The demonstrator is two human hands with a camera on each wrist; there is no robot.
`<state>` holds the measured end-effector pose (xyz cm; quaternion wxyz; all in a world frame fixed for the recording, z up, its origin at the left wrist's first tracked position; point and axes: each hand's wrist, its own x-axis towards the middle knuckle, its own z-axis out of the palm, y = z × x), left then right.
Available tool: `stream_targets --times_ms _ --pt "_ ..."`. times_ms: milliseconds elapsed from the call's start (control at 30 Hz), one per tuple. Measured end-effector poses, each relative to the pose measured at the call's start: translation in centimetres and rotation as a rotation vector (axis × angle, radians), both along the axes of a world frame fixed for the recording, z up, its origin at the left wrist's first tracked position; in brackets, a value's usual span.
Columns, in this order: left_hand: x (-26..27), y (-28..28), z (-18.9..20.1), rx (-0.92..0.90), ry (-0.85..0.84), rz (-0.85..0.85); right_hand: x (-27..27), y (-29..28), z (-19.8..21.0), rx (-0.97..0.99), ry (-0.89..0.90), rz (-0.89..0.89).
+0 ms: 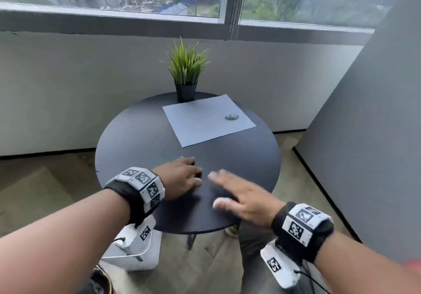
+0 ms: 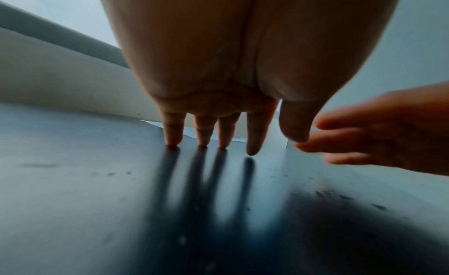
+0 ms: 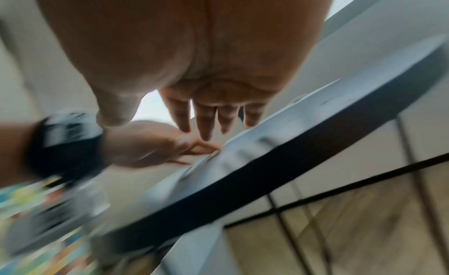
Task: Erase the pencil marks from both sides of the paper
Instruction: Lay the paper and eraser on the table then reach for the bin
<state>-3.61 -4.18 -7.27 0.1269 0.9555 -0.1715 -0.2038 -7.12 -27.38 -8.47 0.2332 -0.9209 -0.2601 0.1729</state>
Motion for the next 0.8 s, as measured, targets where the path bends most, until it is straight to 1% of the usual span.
stream_targets --times_ms 33,67,100,133,167,200,233,300,333,400,433,467,500,533,567,600,633,667,700,733,767,800 --pt "-0.8 0.9 -0.1 -0.018 -0.003 0.021 1.1 -1.6 -0.1 0.003 -0.026 -0.189" --pt "-1.6 2.0 -0.3 -0.029 -0.014 0.059 2.0 -3.0 -0.4 -0.095 -0.035 -0.359" --pt "-2.4 3.3 -0.7 -0.019 -0.039 0.112 2.3 -4.0 -0.9 -0.259 -0.023 -0.46" --pt "-3.2 4.8 -1.1 0.016 -0.065 0.185 2.1 -4.2 -1.6 -0.41 -0.005 -0.488" --pt "-4.0 6.4 -1.6 0.052 -0.088 0.264 1.7 -3.8 -2.5 -0.491 -0.002 -0.484" --pt "-4.6 7.8 -2.4 0.071 -0.107 0.337 1.0 -2.6 -3.1 -0.493 -0.013 -0.488" --pt "-5.1 8.8 -3.1 0.083 -0.127 0.381 0.1 -0.8 -3.4 -0.467 -0.027 -0.493" --pt "-5.7 9.6 -4.6 0.076 -0.147 0.407 -1.8 3.2 -3.7 -0.387 -0.028 -0.497" --pt "-5.8 9.5 -5.1 0.048 -0.152 0.415 -2.9 5.3 -3.7 -0.357 -0.022 -0.454" --pt "-5.9 9.4 -5.5 -0.066 -0.18 0.432 -5.1 8.8 -2.9 -0.257 -0.012 -0.222" --pt "-6.1 9.6 -5.5 -0.144 -0.218 0.443 -5.7 9.8 -2.0 -0.147 0.035 -0.103" --pt "-6.5 10.1 -5.6 -0.243 -0.285 0.463 -5.6 9.9 -0.9 -0.011 0.068 -0.053" --pt "-7.0 10.8 -5.8 -0.359 -0.388 0.507 -4.7 9.0 -0.2 0.105 0.062 -0.096" --pt "-7.5 11.6 -6.0 -0.462 -0.519 0.575 -3.2 7.4 0.0 0.173 0.024 -0.217" --pt "-8.0 12.6 -6.1 -0.546 -0.634 0.692 -1.5 5.2 0.1 0.163 -0.024 -0.385" --pt "-8.4 13.5 -6.0 -0.616 -0.685 0.858 0.0 3.0 -0.1 0.069 -0.061 -0.555" --pt "-8.6 14.7 -6.5 -0.667 -0.646 1.045 0.9 1.3 -0.5 -0.088 -0.054 -0.674" --pt "-8.6 15.7 -7.0 -0.692 -0.546 1.195 1.0 0.7 -1.4 -0.251 -0.03 -0.714" --pt "-8.3 16.7 -8.2 -0.701 -0.381 1.291 0.3 1.2 -2.4 -0.379 -0.025 -0.678" --pt "-8.1 17.1 -9.6 -0.694 -0.198 1.303 -0.8 2.6 -3.3 -0.439 -0.039 -0.585" --pt "-7.9 17.0 -11.0 -0.666 -0.035 1.254 -2.4 4.6 -3.6 -0.419 -0.05 -0.457" --pt "-7.9 16.6 -12.5 -0.603 0.077 1.171 -4.0 6.3 -3.5 -0.356 -0.038 -0.322"
